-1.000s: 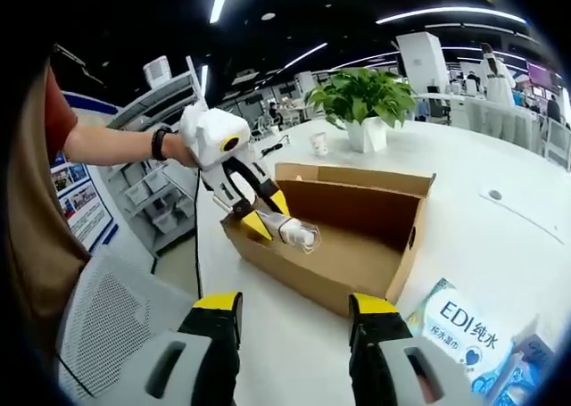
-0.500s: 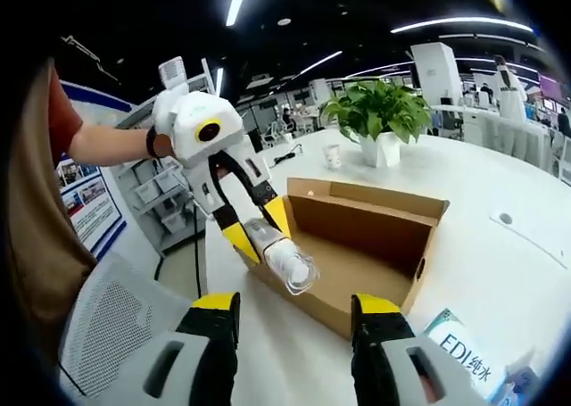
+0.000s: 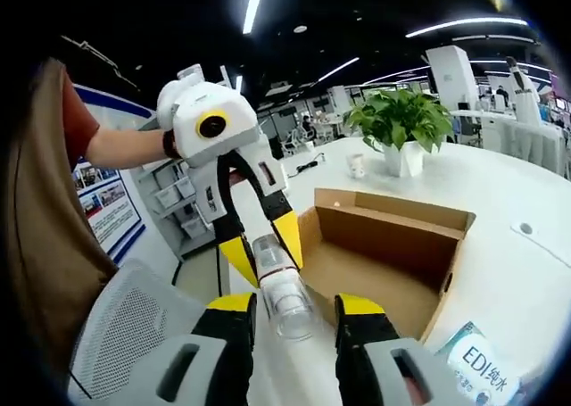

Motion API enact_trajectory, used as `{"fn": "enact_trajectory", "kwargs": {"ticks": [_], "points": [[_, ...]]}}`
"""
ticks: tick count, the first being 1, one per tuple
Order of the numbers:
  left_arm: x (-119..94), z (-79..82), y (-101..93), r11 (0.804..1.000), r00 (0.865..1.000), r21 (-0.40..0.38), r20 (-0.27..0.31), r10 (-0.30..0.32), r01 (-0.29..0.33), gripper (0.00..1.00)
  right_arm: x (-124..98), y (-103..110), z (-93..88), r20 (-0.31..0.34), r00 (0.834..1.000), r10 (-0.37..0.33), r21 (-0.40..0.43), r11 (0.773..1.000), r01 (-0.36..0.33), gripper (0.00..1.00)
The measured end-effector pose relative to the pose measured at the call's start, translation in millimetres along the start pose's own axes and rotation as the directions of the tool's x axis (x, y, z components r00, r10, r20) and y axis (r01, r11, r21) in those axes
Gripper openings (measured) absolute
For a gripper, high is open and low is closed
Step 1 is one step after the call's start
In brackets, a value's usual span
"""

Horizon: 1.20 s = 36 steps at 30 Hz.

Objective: Operate the shoe box by opening the lid, removing the specified soft item, and placing it in the target area until the item is outside and the box remains undamaged.

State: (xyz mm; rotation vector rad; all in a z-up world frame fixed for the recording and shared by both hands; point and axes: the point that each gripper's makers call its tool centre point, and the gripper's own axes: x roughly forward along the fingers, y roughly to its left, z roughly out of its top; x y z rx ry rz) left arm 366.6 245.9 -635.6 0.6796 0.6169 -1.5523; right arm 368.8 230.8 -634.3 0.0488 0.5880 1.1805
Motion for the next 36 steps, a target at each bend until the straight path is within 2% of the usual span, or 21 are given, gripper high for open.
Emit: {"fn": "enact_trajectory", "kwargs": {"ticks": [5,22,25,30,36], "points": [[1.0,2.6,-4.6,1.0,1.0,-0.001,0.003,-0.025,0.025,0.19,0.8,7.1,0.2,-0.002,1.0,0.028,-0.007,1.0,-0.028,0.24],[5.1,0.8,-14.3,0.99,0.991,-0.068,0.046,-0.123,0.126,0.2,-3.3,21.0,-3.2,-0.028,0.996,0.09,-0.024,0.996,-0.091,0.19],[7.7,-0.2,-15.7,0.985,0.988,-0.086,0.057,-0.144,0.149,0.2,-2.9,22.4,-3.6,-0.04,0.996,0.083,-0.04,0.996,-0.084,0.18],[9.7,2.5,-16.4,0.978,0.983,-0.127,0.088,-0.158,0.169,0.21,-6.4,20.0,-3.8,-0.042,0.996,0.084,0.001,0.996,-0.084,0.17],[12.7,7.6,-12.5,0.975,0.984,-0.158,0.11,-0.139,0.155,0.23,-10.8,15.9,-4.2,-0.034,0.996,0.08,0.056,0.995,-0.078,0.17]]}}
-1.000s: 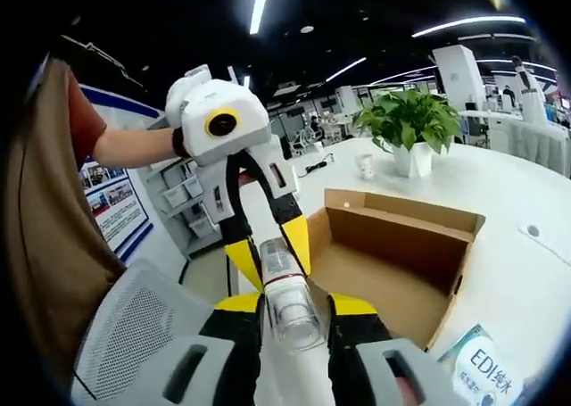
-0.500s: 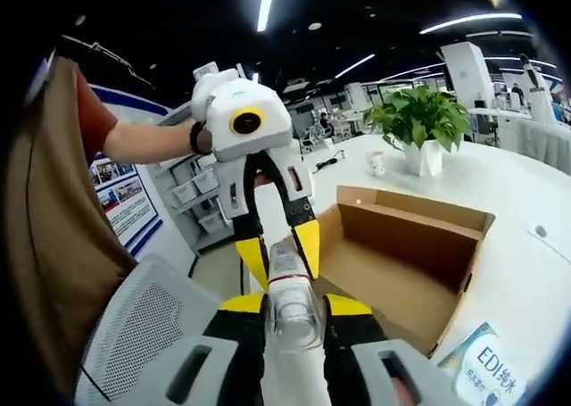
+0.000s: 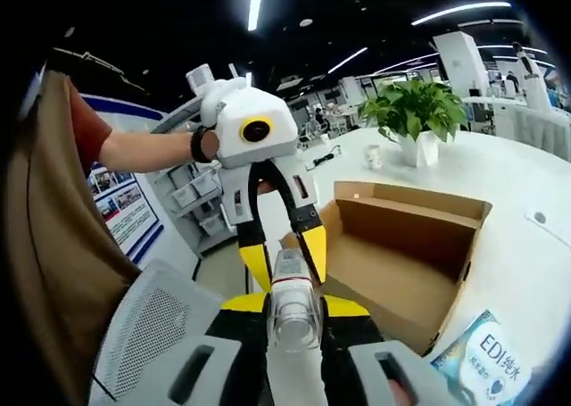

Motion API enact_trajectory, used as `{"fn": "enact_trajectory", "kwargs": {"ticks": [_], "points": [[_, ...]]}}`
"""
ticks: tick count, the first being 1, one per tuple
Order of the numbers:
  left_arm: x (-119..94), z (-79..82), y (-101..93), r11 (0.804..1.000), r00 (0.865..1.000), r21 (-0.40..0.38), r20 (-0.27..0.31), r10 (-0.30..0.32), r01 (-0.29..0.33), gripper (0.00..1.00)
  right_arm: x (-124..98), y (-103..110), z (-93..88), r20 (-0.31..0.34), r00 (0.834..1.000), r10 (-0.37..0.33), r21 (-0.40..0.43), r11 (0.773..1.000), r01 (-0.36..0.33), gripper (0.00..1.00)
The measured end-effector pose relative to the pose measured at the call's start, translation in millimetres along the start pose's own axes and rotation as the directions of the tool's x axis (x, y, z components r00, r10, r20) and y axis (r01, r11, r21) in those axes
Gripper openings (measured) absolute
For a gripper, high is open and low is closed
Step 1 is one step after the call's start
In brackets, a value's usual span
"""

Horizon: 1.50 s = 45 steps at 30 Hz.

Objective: Operate the shoe box by opening the lid, removing the specified soft item, and placing it in the target area until the item is outside and the box remains undamaged.

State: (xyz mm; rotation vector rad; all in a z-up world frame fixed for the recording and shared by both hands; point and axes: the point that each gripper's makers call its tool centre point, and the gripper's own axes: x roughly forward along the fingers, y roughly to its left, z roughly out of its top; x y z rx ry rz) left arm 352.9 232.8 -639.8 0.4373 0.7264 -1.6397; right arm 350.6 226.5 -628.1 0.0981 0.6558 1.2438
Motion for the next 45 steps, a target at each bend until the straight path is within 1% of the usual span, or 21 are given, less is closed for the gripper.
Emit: {"fn": "enact_trajectory", "kwargs": {"ticks": [4,9,12,14,16,18,21,24,25,27,29,30,32,33,34,37,40,45], "points": [[-0.1,3.2,-0.8,1.0,1.0,0.003,0.005,0.009,-0.009,0.26,-1.8,1.3,-2.5,-0.002,1.0,0.003,0.014,1.0,-0.003,0.17],[-6.9,5.9,-2.0,1.0,0.999,0.0,0.029,0.017,-0.017,0.33,-7.1,-0.7,-9.8,-0.006,1.0,-0.012,0.038,0.999,0.012,0.17],[-13.2,2.7,1.3,0.998,0.997,-0.022,0.05,0.055,-0.054,0.36,-13.4,-5.4,-13.7,-0.001,0.999,-0.032,0.06,0.998,0.032,0.17],[-16.4,1.0,5.0,0.996,0.994,-0.036,0.067,0.084,-0.082,0.41,-17.2,-7.2,-15.7,0.002,0.999,-0.041,0.07,0.997,0.041,0.17],[-20.8,-2.8,8.9,0.992,0.99,-0.058,0.082,0.118,-0.113,0.44,-22.5,-10.7,-18.3,0.007,0.998,-0.056,0.086,0.995,0.056,0.17],[-25.7,-6.8,14.8,0.983,0.981,-0.091,0.097,0.169,-0.16,0.47,-28.2,-13.6,-20.5,0.014,0.997,-0.07,0.101,0.993,0.068,0.17],[-32.0,-9.9,21.5,0.97,0.967,-0.131,0.124,0.223,-0.207,0.51,-37.2,-16.7,-22.4,0.026,0.995,-0.092,0.123,0.988,0.089,0.17],[-37.5,-18.5,25.9,0.953,0.953,-0.171,0.132,0.274,-0.25,0.53,-45.0,-21.7,-25.4,0.032,0.994,-0.108,0.143,0.984,0.103,0.17],[-39.3,-21.6,28.5,0.945,0.945,-0.185,0.133,0.298,-0.271,0.54,-46.8,-22.4,-26.3,0.032,0.993,-0.113,0.145,0.984,0.107,0.17],[-41.1,-24.8,30.3,0.935,0.937,-0.203,0.141,0.321,-0.29,0.56,-51.2,-22.7,-28.3,0.033,0.992,-0.122,0.155,0.981,0.116,0.17],[-43.8,-29.0,34.9,0.915,0.92,-0.241,0.147,0.364,-0.323,0.58,-55.1,-24.5,-29.6,0.036,0.991,-0.13,0.163,0.979,0.122,0.17],[-45.4,-30.9,38.0,0.899,0.907,-0.274,0.155,0.392,-0.341,0.59,-57.3,-25.2,-31.3,0.035,0.99,-0.135,0.166,0.978,0.127,0.17],[-46.5,-34.0,40.2,0.885,0.894,-0.294,0.161,0.418,-0.361,0.61,-60.4,-26.2,-33.8,0.034,0.989,-0.145,0.169,0.976,0.137,0.17],[-47.1,-37.1,42.6,0.869,0.882,-0.319,0.16,0.443,-0.379,0.61,-62.8,-26.3,-35.0,0.036,0.988,-0.148,0.176,0.974,0.14,0.17],[-46.8,-39.0,42.6,0.865,0.88,-0.326,0.161,0.448,-0.381,0.62,-64.6,-26.7,-35.7,0.038,0.988,-0.151,0.181,0.973,0.142,0.17],[-46.9,-43.7,42.8,0.847,0.867,-0.357,0.163,0.471,-0.393,0.63,-71.4,-28.4,-37.3,0.04,0.985,-0.165,0.187,0.97,0.155,0.17],[-45.5,-46.7,40.4,0.836,0.862,-0.388,0.171,0.478,-0.387,0.63,-81.6,-32.5,-37.1,0.04,0.983,-0.18,0.19,0.967,0.169,0.17],[-40.7,-48.9,34.3,0.838,0.869,-0.404,0.173,0.464,-0.367,0.62,-98.1,-40.0,-32.9,0.034,0.978,-0.206,0.18,0.964,0.197,0.17]]}}
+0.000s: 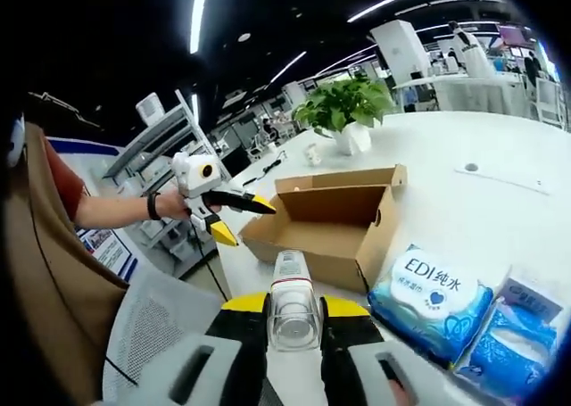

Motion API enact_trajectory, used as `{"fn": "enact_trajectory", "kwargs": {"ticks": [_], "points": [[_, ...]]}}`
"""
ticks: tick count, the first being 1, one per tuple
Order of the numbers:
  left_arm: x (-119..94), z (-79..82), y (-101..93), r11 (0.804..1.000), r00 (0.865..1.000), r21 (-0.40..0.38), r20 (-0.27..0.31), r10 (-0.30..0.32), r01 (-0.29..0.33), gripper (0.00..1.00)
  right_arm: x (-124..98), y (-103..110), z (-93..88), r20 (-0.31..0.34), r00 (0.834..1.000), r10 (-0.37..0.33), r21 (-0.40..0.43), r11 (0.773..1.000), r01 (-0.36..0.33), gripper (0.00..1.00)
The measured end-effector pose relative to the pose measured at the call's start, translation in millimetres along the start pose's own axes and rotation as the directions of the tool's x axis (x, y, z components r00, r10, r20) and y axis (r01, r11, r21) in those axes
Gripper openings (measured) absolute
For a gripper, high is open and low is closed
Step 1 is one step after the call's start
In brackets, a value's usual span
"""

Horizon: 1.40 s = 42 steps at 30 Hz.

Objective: Operate the shoe box by opening the lid, removing the specified soft item, and placing it in the target area until the item is outside and the box remains undamaged.

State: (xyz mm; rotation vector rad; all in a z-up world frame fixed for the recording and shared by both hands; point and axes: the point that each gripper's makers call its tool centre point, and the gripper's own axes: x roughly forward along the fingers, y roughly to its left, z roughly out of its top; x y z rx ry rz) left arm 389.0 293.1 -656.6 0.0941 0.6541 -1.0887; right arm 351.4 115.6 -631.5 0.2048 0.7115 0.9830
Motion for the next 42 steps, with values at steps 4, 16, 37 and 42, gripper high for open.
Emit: {"fn": "enact_trajectory", "kwargs": {"ticks": [4,16,37,42], "points": [[0.7,0.2,-0.8,1.0,1.0,-0.006,0.006,0.0,0.0,0.61,-11.5,-9.4,6.8,-0.001,1.0,-0.025,-0.008,1.0,0.025,0.17],[-2.5,-0.7,-2.2,1.0,1.0,-0.011,0.011,-0.003,0.003,0.6,-47.1,-62.1,35.7,-0.053,0.989,-0.14,-0.073,0.988,0.136,0.17],[-14.5,-5.2,-2.6,0.999,0.999,-0.02,0.017,0.031,-0.031,0.59,-62.9,-147.5,74.4,-0.248,0.932,-0.263,-0.254,0.946,0.199,0.17],[-17.5,-4.9,-1.7,0.999,0.999,-0.024,0.024,0.043,-0.043,0.59,-55.2,-157.9,77.8,-0.309,0.912,-0.27,-0.309,0.935,0.172,0.17]]}}
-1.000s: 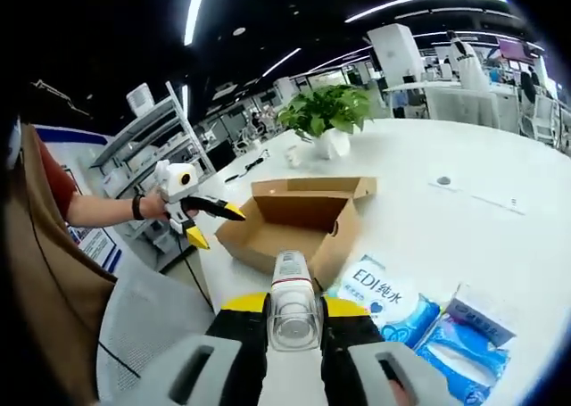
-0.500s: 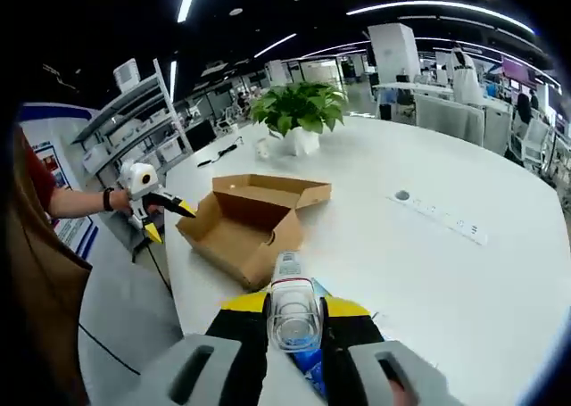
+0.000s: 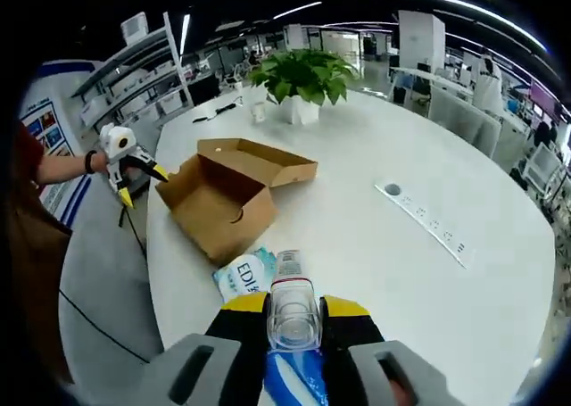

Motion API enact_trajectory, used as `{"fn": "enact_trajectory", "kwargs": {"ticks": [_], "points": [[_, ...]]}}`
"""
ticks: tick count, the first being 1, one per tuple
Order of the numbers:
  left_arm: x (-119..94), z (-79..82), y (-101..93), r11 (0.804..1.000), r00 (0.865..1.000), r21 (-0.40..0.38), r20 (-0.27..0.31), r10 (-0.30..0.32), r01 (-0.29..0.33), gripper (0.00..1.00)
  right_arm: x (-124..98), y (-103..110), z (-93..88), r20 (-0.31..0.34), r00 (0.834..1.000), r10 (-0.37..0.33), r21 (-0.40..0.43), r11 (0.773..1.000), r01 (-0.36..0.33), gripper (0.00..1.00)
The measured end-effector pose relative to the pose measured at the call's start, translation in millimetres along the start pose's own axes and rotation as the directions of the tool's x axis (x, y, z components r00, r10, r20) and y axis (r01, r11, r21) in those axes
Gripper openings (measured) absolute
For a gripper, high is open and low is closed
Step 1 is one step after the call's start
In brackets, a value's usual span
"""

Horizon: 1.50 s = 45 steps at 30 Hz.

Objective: Operate the shoe box by opening the lid, removing the specified soft item, and placing it in the target area until the item is outside and the box remains undamaged.

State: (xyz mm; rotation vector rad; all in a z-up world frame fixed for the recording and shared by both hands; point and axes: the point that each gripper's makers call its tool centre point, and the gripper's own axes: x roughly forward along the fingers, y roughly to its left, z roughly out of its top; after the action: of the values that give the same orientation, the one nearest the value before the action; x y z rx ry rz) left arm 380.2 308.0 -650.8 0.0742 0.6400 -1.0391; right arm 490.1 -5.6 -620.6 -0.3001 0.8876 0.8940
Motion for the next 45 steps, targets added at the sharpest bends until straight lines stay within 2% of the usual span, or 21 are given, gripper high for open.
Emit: {"fn": "enact_trajectory", "kwargs": {"ticks": [6,14,18,28,31,40,45], "points": [[-3.7,-0.4,0.2,1.0,1.0,-0.011,0.012,0.014,-0.014,0.59,12.9,-7.2,-0.9,-0.088,0.996,0.012,-0.08,0.997,-0.019,0.17],[-9.4,-8.3,2.1,0.999,0.999,-0.027,0.012,0.03,-0.03,0.59,28.1,-13.0,-2.6,-0.201,0.98,0.007,-0.194,0.98,-0.047,0.17],[-11.4,-12.8,2.9,0.999,0.999,-0.035,0.009,0.035,-0.035,0.59,34.3,-20.4,-8.5,-0.275,0.961,-0.017,-0.267,0.962,-0.06,0.17],[-14.3,-15.0,3.5,0.998,0.999,-0.047,0.017,0.043,-0.042,0.59,48.8,-21.1,-17.6,-0.386,0.921,-0.044,-0.357,0.928,-0.106,0.18],[-15.0,-17.2,3.8,0.998,0.999,-0.052,0.017,0.046,-0.045,0.59,54.4,-21.0,-21.2,-0.423,0.904,-0.053,-0.383,0.915,-0.125,0.18],[-18.4,-23.3,4.0,0.996,0.998,-0.065,0.015,0.054,-0.053,0.59,68.4,-24.1,-36.0,-0.504,0.86,-0.079,-0.434,0.884,-0.173,0.18],[-19.3,-22.1,3.8,0.996,0.998,-0.068,0.021,0.057,-0.056,0.59,73.1,-23.1,-37.4,-0.517,0.852,-0.081,-0.437,0.881,-0.182,0.18]]}}
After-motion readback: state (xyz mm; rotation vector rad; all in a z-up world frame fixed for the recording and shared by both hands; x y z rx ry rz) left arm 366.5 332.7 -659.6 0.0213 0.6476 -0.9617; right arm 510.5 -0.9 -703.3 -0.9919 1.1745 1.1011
